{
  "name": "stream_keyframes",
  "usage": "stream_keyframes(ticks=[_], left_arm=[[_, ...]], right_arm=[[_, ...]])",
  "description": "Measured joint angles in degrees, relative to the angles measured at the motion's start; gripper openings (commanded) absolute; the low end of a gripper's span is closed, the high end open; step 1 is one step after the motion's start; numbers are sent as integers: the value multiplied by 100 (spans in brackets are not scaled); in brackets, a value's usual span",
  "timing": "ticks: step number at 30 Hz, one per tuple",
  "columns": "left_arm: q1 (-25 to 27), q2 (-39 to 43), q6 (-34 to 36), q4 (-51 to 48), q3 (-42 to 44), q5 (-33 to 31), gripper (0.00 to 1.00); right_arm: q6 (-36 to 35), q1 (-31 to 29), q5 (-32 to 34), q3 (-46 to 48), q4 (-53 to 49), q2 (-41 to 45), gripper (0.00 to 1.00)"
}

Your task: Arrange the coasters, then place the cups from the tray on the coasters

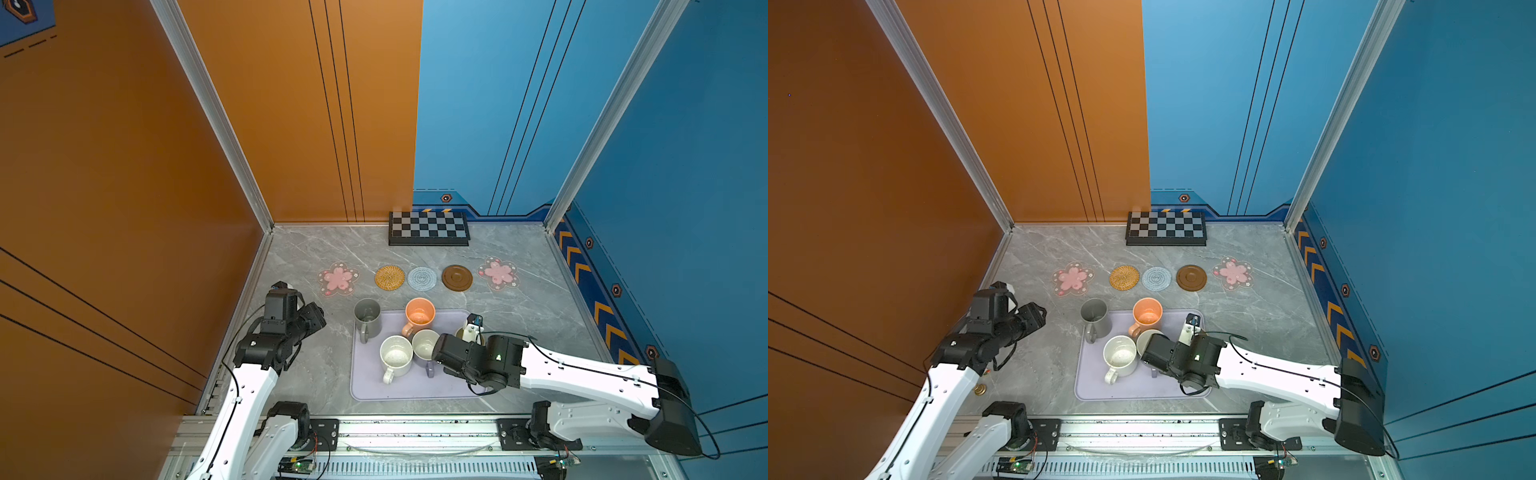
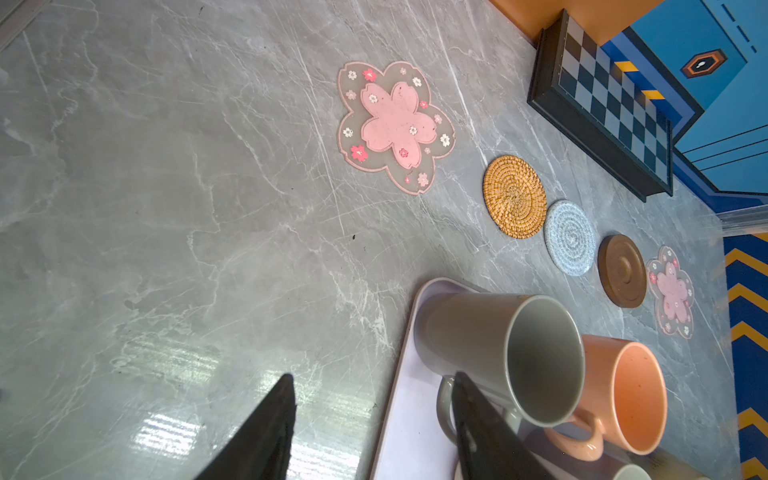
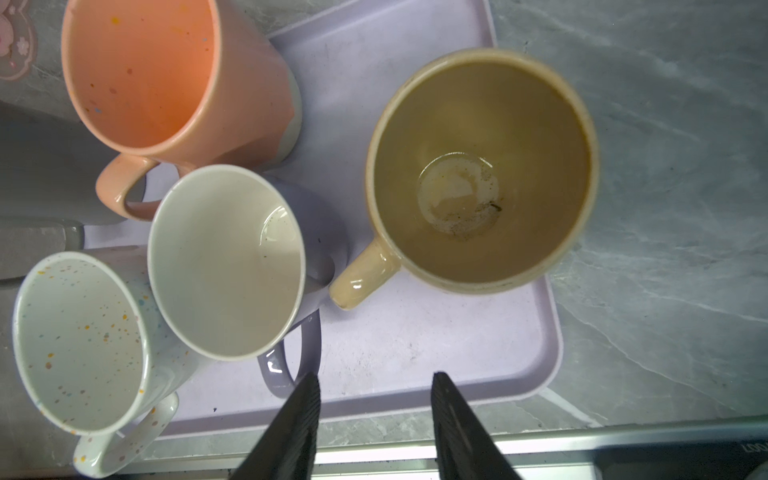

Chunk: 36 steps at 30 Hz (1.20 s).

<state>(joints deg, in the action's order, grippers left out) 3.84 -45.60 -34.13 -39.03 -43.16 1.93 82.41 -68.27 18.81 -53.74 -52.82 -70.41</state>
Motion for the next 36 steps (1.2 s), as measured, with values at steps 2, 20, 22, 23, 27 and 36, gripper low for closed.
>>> stream_keyframes(ticks=[2,20,22,23,27,36], left_arm=[[0,-26,0,0,0,31,61],[0,-118,24,0,-2,260,61],[0,-98,24,0,0,260,61],[0,-90,24,0,0,262,61],[0,-85,26,0,4,262,61],[0,-33,42,0,234,262,61]], right_arm=[[295,0,105,9,7,0,47],[2039,-109,562,116,90,-304,47],[2127,-92,614,131,90,-251,47],[2149,-74,638,131,96,-243,47],[2159,4,647,131,96,-299,47],[2212,66,632,131,103,-428,50]])
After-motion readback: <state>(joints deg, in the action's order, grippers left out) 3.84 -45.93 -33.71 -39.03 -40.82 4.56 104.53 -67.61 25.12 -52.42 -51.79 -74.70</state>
